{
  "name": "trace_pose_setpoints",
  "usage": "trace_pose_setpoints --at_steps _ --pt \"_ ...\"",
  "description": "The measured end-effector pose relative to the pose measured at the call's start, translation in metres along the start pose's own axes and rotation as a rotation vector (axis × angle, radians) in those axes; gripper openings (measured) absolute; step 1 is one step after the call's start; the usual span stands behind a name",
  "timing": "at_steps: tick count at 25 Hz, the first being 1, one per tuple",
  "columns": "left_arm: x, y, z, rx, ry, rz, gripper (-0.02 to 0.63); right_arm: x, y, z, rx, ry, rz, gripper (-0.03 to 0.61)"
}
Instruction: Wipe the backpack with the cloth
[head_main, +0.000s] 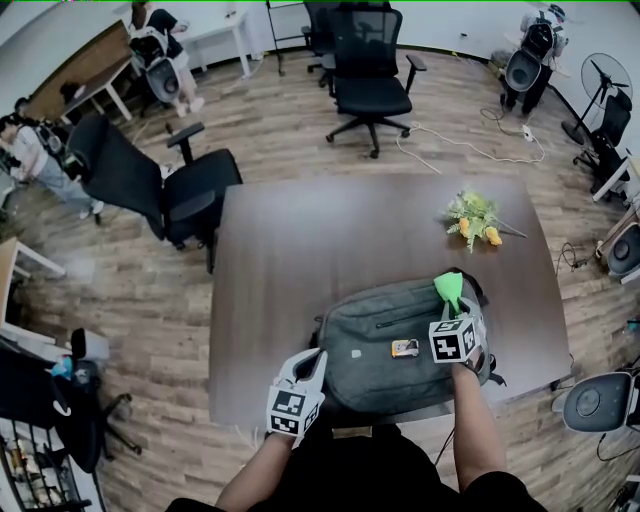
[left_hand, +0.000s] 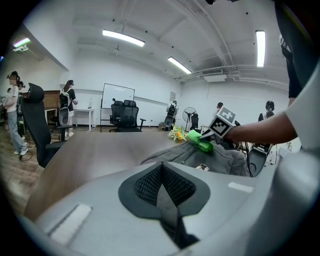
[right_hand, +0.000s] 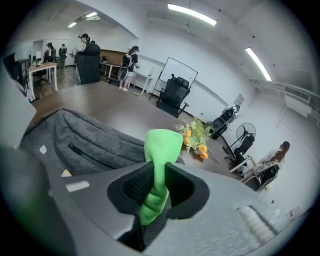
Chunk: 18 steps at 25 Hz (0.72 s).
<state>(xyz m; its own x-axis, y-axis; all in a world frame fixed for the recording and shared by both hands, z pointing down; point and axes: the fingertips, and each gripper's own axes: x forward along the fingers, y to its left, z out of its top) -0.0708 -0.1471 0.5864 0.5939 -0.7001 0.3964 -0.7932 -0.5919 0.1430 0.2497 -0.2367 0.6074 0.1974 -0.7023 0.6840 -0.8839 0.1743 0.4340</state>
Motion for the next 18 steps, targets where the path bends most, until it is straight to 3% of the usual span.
trace_pose_setpoints --at_steps 6,12,14,18 --pt "0.002 -0.005 -0.005 0.004 0.01 -0.012 0.018 -0.003 -0.028 -0.005 -0.009 0.012 -0.061 0.074" --pt "0.002 -0.009 0.01 0.022 -0.017 -0.022 0.018 -0.005 -0.036 -0.006 0.007 0.009 -0.066 0.074" --pt "0.001 -0.006 0.014 0.021 -0.024 -0.014 0.018 -0.01 -0.028 0.001 0.038 -0.016 -0.035 0.074" --pt "0.0 0.001 0.014 0.014 -0.029 0.003 0.018 -0.025 0.013 0.017 0.107 -0.073 0.109 0.074"
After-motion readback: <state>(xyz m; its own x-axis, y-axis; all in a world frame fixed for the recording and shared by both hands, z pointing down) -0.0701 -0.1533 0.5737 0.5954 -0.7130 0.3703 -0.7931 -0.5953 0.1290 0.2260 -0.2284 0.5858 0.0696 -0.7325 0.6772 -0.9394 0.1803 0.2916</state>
